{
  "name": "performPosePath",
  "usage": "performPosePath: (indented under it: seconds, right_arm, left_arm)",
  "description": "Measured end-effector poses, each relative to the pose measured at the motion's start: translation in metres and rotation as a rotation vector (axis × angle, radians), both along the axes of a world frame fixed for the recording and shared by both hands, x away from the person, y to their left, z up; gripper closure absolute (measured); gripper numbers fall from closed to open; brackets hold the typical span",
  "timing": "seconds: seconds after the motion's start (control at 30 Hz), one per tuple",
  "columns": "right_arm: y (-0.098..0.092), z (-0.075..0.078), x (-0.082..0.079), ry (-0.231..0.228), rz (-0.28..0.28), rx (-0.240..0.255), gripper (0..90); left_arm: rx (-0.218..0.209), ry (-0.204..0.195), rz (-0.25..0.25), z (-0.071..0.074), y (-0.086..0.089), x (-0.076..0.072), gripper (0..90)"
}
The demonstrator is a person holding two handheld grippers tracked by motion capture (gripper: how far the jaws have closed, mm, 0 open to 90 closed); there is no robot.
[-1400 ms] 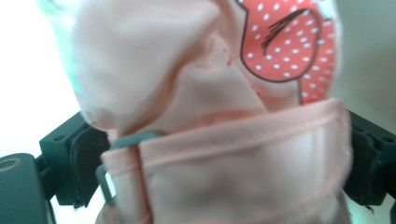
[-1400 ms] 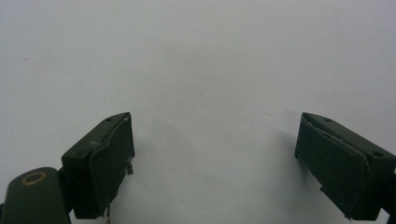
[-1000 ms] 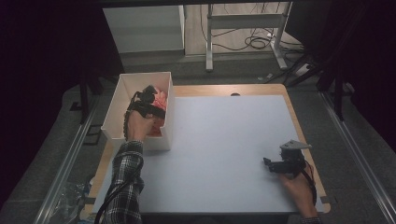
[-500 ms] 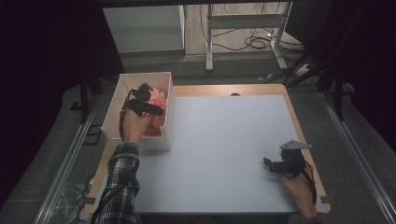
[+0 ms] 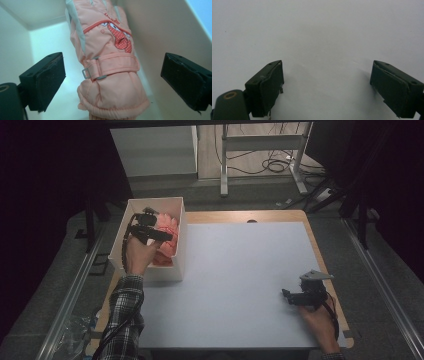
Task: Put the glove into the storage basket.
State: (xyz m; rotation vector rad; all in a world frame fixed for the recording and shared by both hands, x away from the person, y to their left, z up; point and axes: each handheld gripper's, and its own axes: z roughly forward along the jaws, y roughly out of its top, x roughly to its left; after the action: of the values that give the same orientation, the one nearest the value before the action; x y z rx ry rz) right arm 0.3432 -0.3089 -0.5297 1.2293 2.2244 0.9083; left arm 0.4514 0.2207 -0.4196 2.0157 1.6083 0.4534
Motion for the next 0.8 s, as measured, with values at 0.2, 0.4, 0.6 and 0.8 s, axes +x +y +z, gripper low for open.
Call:
performPosePath:
  seconds: [0.2,0.4,0.6,0.8]
  right_arm:
    - [0.0,0.0,0.0,-0.004,0.0,-0.003,12.0]
    - [0.0,0.0,0.0,-0.004,-0.001,-0.002,12.0]
    - [0.0,0.0,0.0,-0.005,-0.001,-0.002,12.0]
    - [0.0,0.0,0.0,-0.005,0.0,-0.003,12.0]
  left_arm:
    - [-0.019,-0.027,-0.022,0.007,-0.002,-0.008,4.9]
    - [-0.045,-0.047,-0.049,0.012,-0.004,-0.017,4.0]
    - [-0.061,-0.083,-0.087,0.019,-0.011,-0.029,3.8]
    - [-0.087,-0.12,-0.146,0.026,-0.023,-0.04,3.5]
